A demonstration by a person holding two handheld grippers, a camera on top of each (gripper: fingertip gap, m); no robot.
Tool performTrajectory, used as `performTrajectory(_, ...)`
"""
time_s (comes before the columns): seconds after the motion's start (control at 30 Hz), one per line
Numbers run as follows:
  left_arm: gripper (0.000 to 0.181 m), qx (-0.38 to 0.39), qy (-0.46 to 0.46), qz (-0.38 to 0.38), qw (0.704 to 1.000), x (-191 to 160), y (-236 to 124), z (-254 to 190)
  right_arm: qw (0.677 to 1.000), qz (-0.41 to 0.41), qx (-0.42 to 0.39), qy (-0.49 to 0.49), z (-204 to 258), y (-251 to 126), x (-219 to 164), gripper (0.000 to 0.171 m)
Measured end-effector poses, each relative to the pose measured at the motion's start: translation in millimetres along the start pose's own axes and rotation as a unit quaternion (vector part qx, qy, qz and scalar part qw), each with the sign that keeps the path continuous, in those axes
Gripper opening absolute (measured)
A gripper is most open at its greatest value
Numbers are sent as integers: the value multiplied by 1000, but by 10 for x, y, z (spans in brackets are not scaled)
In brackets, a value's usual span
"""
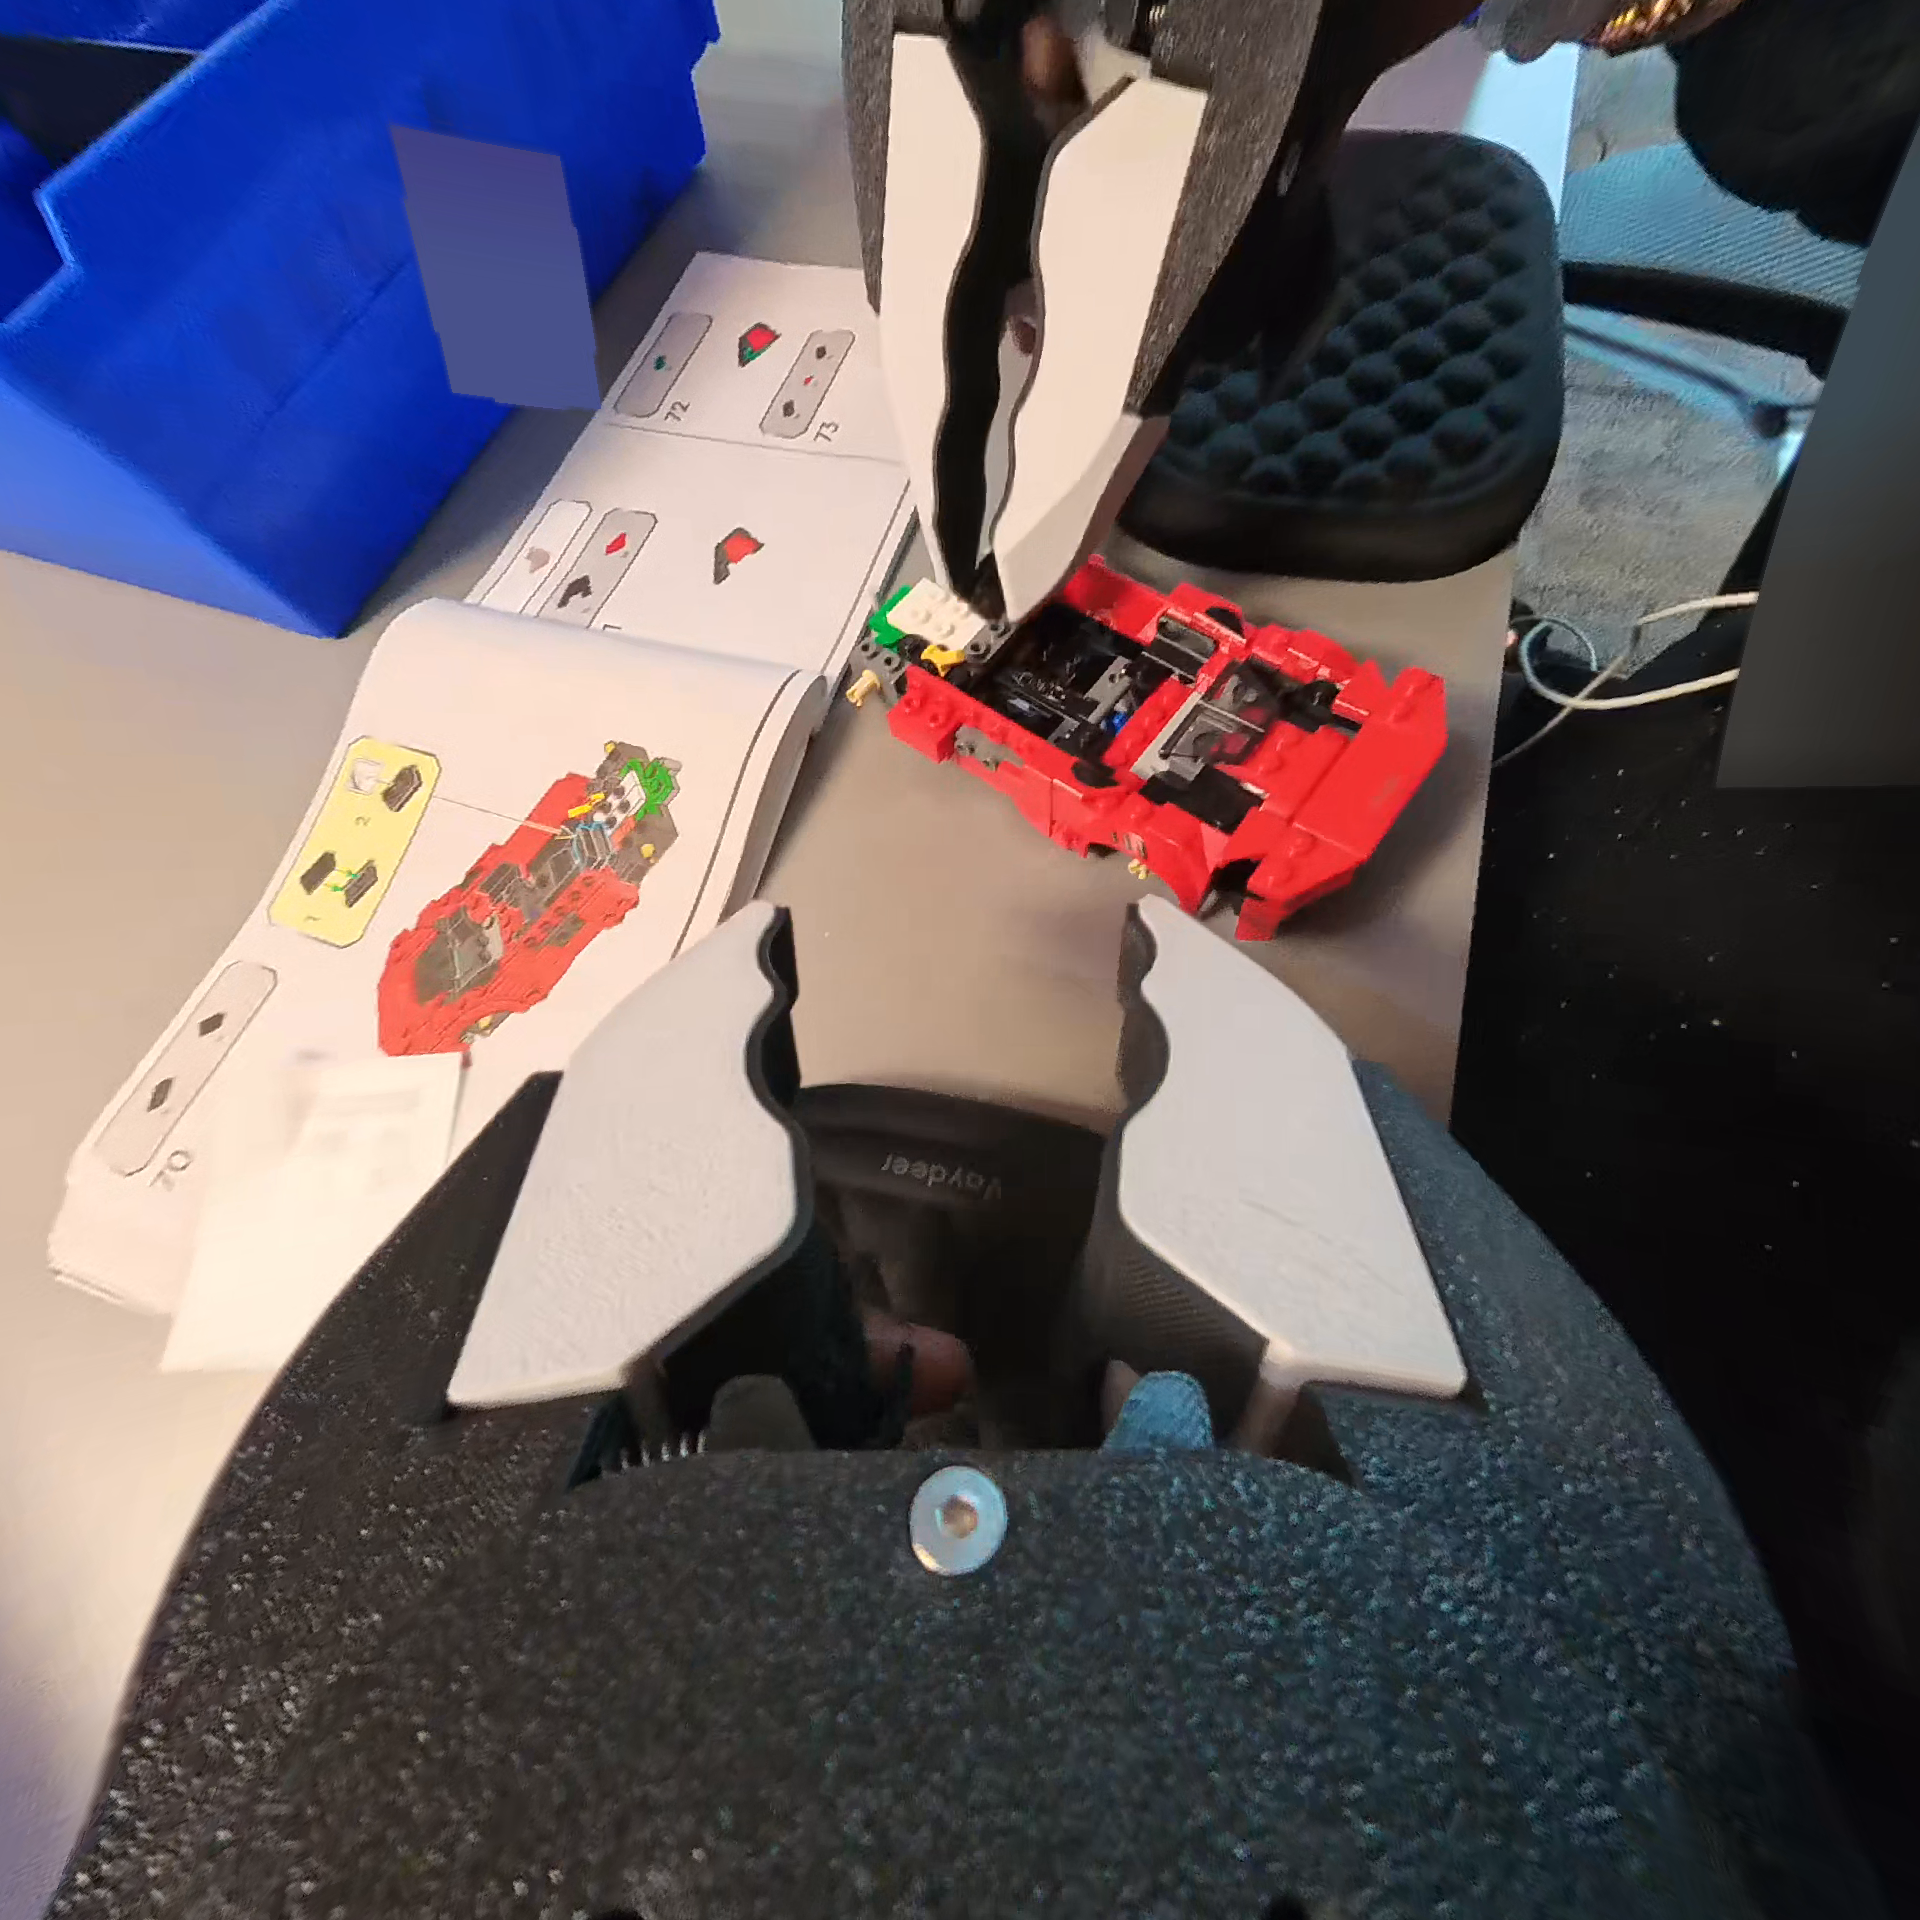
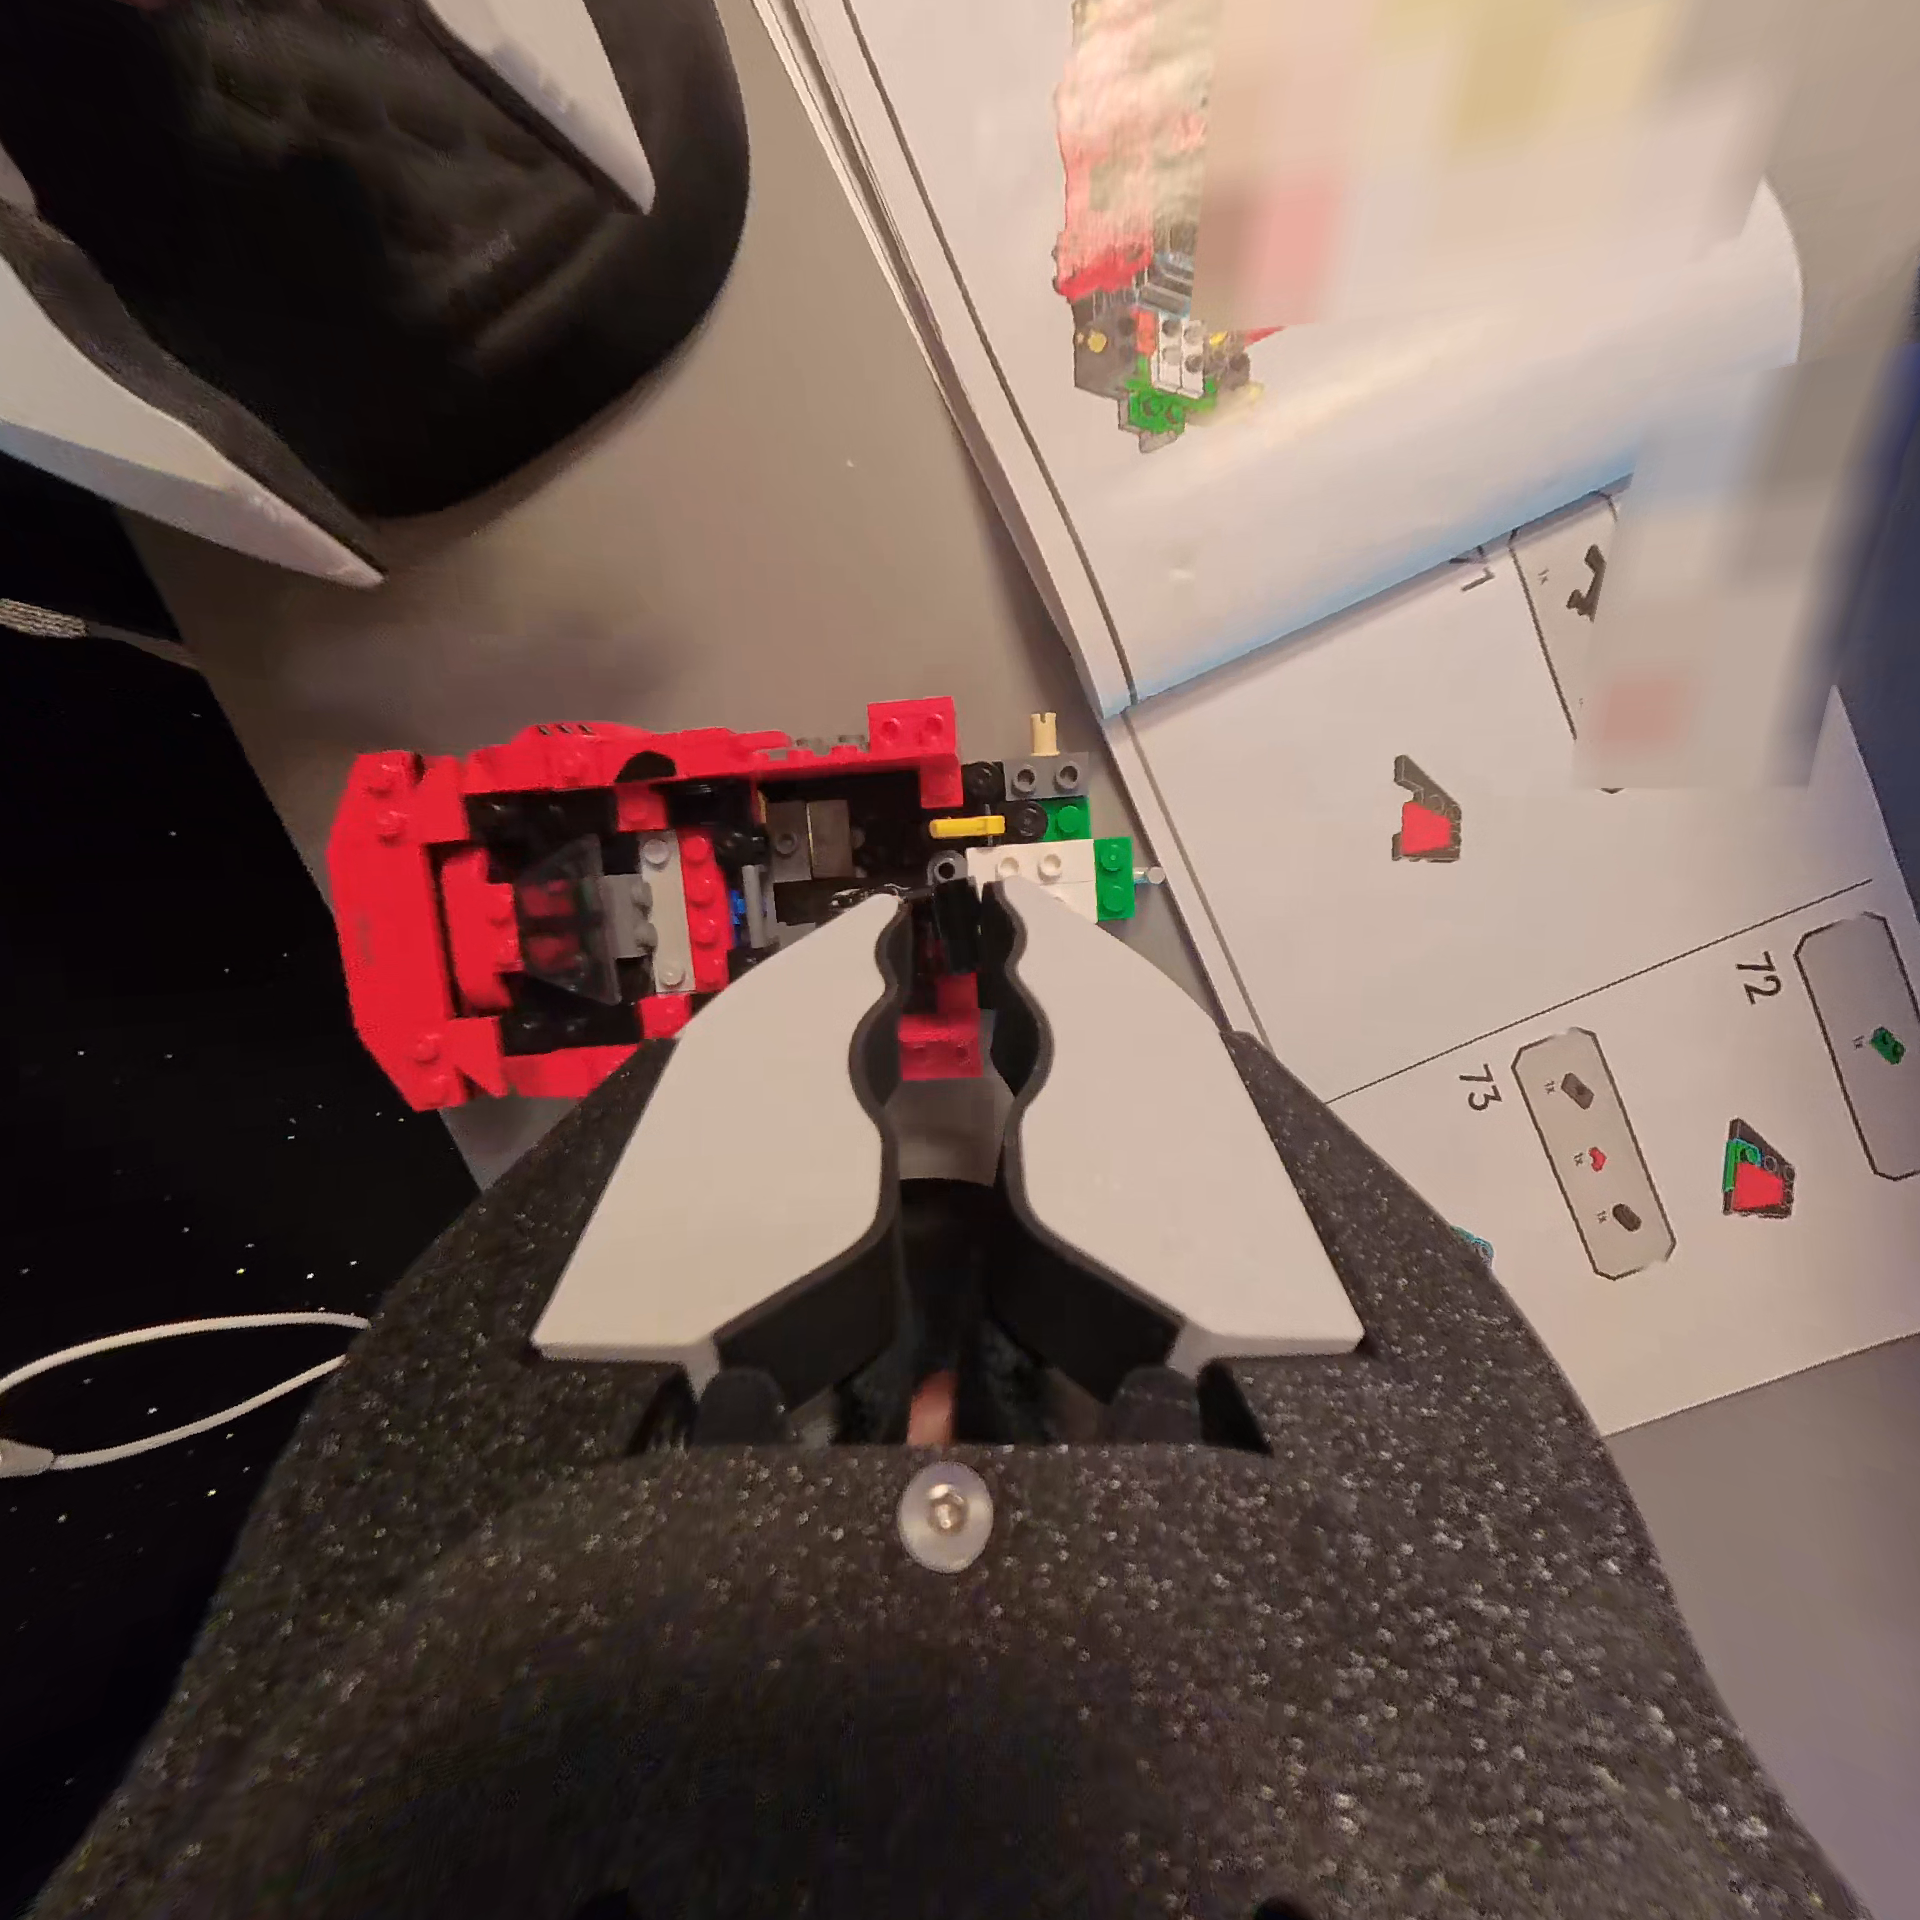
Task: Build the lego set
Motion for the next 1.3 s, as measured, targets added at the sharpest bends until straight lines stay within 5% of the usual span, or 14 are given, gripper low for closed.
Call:
performTrajectory(0.4, 56, -1, -45, -66, 997, -17, -44, 72, 1000, 22, -6, 2, 24, 99, 8, 12)
performTrajectory(1.3, 56, -16, -63, -52, 997, -60, -15, 74, 1000, 2, -8, 9, -9, 91, 5, 17)
Point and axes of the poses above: each gripper's, where its closed fingertips meet, y out along the fingers, x out of its top, z = x × y across the jaws, the point moved 5 cm from there along -y, back along the fingers, and after that the axes turned 6 degrees about -z, right-handed, at the moved point
